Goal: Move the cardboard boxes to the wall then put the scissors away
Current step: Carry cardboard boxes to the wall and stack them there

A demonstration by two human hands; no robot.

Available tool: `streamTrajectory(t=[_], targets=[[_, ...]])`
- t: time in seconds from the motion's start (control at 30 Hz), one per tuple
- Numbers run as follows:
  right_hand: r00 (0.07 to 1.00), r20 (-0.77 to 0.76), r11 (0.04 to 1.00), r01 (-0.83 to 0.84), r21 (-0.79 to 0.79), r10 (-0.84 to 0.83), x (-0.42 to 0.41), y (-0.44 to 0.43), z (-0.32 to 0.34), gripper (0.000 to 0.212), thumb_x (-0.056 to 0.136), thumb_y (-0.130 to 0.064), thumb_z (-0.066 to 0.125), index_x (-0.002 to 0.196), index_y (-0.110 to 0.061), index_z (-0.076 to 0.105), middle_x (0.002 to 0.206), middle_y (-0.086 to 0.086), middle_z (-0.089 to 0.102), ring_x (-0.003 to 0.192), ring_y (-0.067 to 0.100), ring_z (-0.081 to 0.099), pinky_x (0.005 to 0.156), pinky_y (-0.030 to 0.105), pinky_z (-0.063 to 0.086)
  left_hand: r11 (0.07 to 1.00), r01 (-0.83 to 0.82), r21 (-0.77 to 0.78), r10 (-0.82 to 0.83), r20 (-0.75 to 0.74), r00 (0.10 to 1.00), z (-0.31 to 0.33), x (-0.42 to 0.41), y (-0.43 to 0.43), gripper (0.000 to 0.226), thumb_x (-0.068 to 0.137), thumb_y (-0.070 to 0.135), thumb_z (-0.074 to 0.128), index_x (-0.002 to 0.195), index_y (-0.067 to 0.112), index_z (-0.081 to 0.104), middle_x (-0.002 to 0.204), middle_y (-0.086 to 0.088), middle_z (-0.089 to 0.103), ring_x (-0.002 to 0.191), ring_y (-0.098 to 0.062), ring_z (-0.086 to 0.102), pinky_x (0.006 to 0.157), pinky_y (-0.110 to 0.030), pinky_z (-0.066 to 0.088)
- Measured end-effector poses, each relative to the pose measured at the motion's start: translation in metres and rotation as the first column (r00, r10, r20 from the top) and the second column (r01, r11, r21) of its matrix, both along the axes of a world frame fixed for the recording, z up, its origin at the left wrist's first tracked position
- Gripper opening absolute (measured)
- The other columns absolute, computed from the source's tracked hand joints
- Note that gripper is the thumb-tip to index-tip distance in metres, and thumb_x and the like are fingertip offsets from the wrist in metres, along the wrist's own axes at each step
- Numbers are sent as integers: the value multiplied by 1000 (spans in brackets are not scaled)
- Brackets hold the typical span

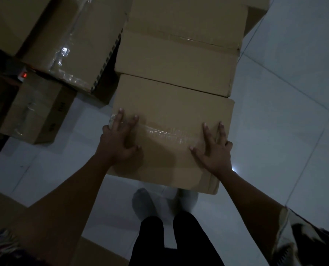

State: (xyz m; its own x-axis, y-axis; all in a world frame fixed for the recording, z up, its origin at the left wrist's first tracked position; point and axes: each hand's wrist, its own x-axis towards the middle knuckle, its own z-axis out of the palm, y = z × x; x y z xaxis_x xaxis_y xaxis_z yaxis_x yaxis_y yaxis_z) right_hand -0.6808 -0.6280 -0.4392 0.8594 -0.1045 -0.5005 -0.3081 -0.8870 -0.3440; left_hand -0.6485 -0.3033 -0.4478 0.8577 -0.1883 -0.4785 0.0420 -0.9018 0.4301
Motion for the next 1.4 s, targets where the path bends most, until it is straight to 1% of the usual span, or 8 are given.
streamTrajectory(t=[0.23,0.47,0.67,0.8,0.93,1.07,1.27,1.4], targets=[[999,-8,999,34,34,-34,3,4,3,102,69,-74,66,149,-55,4,161,-7,-17,132,41,23,99,56,39,992,-101,70,101,9,995,6,0,-14,103,53,78,35,146,54,-1,161,4,-15,124,-49,29,93,-54,39],[998,-48,997,-28,68,31,6,16,35,102,63,-82,50,148,-55,1,162,-6,-14,136,40,21,105,56,32,978,-126,166,134,-34,990,53,-2,-2,100,63,73,45,150,50,1,161,7,-14,131,-49,22,101,-57,30],[993,-18,988,-116,104,118,19,34,102,99,62,-85,47,145,-60,0,163,-6,-11,135,37,22,106,52,32,953,-197,231,214,-52,975,129,-13,17,96,75,72,57,150,50,0,160,10,-17,138,-51,13,108,-61,22],[980,12,974,-201,109,201,28,43,158,97,63,-84,46,146,-59,4,163,-8,-11,136,36,20,107,52,31,919,-295,262,316,-41,948,189,-29,22,99,67,81,45,148,52,-5,160,12,-19,141,-50,11,110,-62,21],[947,87,943,-316,104,308,43,50,225,92,66,-86,41,147,-59,7,163,-10,-10,141,39,16,109,54,27,860,-446,249,450,46,892,272,-58,20,101,65,83,41,147,53,-9,159,14,-18,142,-45,12,108,-63,21],[889,179,895,-440,69,423,57,63,287,89,66,-91,32,146,-59,8,164,-8,-4,139,38,24,109,47,27,792,-561,241,544,141,827,350,-87,11,98,74,79,45,150,47,-9,161,11,-16,144,-41,9,109,-61,18],[774,254,788,-612,65,580,60,93,382,90,64,-86,37,146,-59,11,163,-12,-4,135,41,25,107,51,34,646,-735,208,678,286,677,432,-145,14,98,73,81,45,150,47,-5,160,12,-17,146,-37,12,110,-62,22],[678,318,693,-716,82,663,48,112,432,88,69,-81,48,147,-56,16,163,-13,-4,136,42,23,107,54,33,547,-822,159,728,394,561,484,-188,0,94,81,70,53,154,37,3,162,2,-11,149,-25,4,117,-50,18]])
